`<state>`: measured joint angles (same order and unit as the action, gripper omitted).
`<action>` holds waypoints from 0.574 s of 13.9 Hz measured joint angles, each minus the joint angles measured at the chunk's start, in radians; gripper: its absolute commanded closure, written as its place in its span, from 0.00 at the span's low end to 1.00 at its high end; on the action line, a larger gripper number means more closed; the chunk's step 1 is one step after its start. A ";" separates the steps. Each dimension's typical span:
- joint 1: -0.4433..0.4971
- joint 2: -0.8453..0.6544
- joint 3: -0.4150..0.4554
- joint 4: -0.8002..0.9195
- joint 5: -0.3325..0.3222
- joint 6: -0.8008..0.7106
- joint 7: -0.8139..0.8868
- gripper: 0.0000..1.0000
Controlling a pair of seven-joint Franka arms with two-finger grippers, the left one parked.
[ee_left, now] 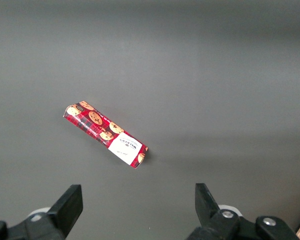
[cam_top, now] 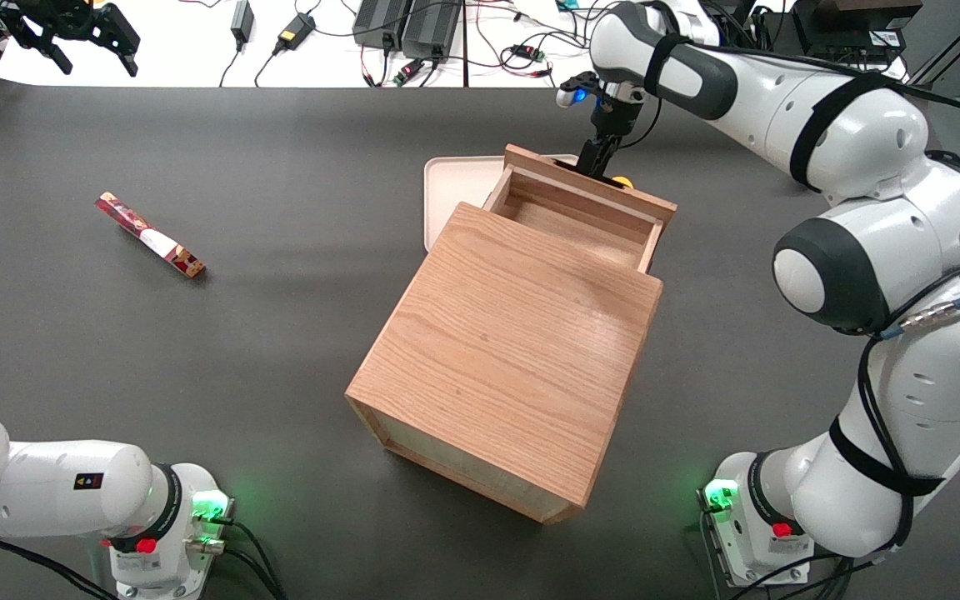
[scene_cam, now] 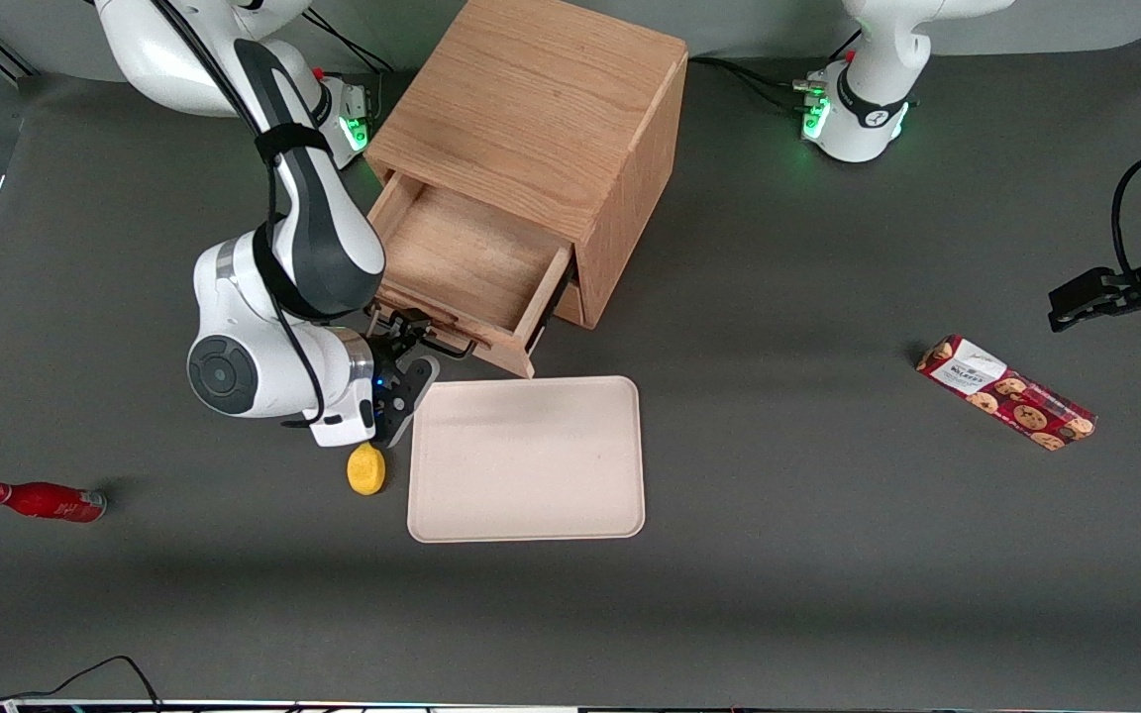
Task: Open upper drawer
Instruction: 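Pull the upper drawer outward by its handle with the right gripper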
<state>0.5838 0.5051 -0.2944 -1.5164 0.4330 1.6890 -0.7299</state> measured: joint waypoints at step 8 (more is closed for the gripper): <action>-0.054 0.046 0.027 0.056 0.000 -0.001 -0.009 0.00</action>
<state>0.5300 0.5510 -0.2673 -1.4603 0.4330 1.6877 -0.7386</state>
